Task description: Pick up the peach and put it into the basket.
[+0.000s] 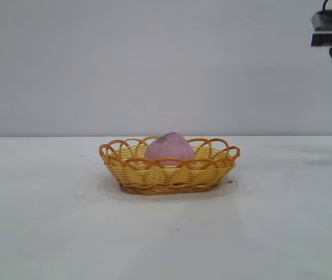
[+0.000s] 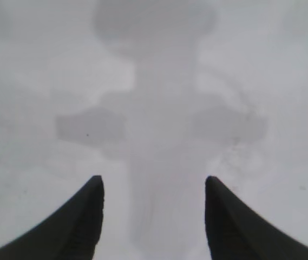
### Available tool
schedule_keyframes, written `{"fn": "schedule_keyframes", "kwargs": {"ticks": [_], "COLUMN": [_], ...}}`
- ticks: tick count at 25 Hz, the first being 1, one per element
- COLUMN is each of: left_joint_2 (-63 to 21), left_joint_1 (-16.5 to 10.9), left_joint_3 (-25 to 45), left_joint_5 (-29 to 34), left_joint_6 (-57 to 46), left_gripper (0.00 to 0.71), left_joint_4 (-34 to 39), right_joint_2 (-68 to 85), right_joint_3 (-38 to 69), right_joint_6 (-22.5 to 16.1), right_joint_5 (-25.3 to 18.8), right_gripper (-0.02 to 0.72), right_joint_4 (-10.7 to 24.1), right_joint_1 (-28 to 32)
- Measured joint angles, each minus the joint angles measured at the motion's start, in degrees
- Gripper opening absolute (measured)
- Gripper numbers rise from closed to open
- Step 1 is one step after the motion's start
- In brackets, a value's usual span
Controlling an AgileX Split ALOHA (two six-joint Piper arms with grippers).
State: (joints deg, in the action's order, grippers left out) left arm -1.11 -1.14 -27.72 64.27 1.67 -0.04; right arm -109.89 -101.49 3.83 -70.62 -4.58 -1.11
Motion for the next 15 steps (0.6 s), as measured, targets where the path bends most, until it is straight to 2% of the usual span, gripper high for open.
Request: {"fn": "schedule_keyframes", "kwargs": {"ticks": [8,15], "left_joint_2": [0.0,0.0], "left_joint_1": [0.0,0.0], "left_joint_3": [0.0,0.0], "left_joint_5": [0.0,0.0], "left_joint_6": [0.0,0.0], "left_gripper": [0.463,0.463], "left_joint_4": [0.0,0.0], "right_joint_2": [16.1,31.4], "right_joint_3": [14.5,29.0], "right_joint_6": [0.0,0.0], "right_joint_5": [-0.5,-0.5], "right_gripper": [0.358,0.358], "right_joint_4": [1.4,4.1], "right_joint_1": [0.0,0.0]}}
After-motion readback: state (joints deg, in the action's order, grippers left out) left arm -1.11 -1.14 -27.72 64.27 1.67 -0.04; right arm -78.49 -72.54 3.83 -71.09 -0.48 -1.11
